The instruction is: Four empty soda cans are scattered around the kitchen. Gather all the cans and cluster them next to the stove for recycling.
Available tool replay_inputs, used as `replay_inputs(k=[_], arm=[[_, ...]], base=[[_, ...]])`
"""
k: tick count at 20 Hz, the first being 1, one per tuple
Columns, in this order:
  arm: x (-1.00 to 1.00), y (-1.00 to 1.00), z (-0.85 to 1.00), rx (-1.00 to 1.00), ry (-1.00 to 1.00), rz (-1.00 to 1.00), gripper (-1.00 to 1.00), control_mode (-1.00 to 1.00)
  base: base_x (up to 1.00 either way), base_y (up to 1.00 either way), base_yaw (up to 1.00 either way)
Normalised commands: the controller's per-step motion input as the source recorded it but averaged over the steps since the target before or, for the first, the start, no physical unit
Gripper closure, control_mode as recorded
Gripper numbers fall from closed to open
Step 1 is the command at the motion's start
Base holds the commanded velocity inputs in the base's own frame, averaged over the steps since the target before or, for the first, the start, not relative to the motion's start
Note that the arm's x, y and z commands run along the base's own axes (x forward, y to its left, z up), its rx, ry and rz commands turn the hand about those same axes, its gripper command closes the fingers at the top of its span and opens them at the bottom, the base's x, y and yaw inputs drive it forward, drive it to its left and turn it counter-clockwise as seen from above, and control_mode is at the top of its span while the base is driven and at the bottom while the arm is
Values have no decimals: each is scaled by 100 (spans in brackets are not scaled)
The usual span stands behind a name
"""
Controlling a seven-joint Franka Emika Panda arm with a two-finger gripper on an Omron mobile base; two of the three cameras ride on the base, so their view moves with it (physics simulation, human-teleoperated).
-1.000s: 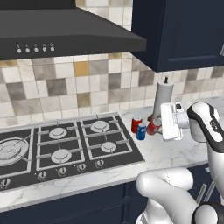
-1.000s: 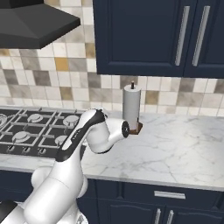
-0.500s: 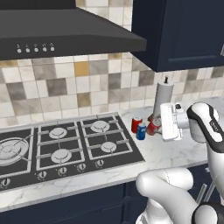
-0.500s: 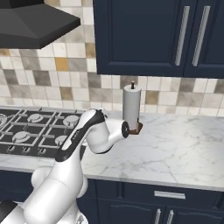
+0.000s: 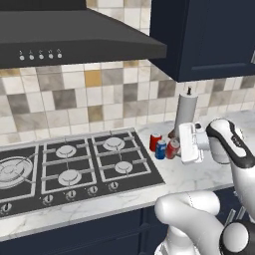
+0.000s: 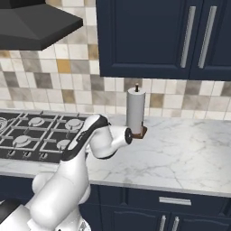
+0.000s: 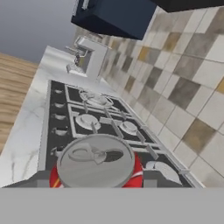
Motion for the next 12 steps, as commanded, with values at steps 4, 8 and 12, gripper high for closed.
replay_inputs(k=[4,8,12], arm=[[12,-25,-35,0,7,0,100,-100],[10,-31,-32,0,7,0,100,-100],[30,-33,-45,0,8,-1,100,-100]], base=[[0,0,0],[0,0,0],[0,0,0]])
